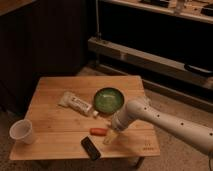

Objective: Place the pepper in the ceramic bowl

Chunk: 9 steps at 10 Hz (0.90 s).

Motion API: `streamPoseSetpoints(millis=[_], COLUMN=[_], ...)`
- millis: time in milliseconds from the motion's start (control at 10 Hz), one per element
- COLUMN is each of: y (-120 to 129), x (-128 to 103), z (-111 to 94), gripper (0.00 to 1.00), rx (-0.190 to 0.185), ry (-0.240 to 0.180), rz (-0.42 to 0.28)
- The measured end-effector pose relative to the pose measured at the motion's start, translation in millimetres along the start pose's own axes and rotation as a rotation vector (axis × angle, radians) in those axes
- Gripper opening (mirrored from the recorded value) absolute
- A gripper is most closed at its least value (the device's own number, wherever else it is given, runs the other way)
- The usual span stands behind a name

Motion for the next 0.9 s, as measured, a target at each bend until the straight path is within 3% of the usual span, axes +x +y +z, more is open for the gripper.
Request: streamPoseSetpoints(millis=[200,600,900], y=[-2,-3,-7], x=[2,12,14], z=[10,14,14], gripper=[0.80,0.80,0.80], rx=[0.033,0.053,-0.001], ry=[0.054,0.143,0.146], rz=[-0.065,-0.122,-0.140])
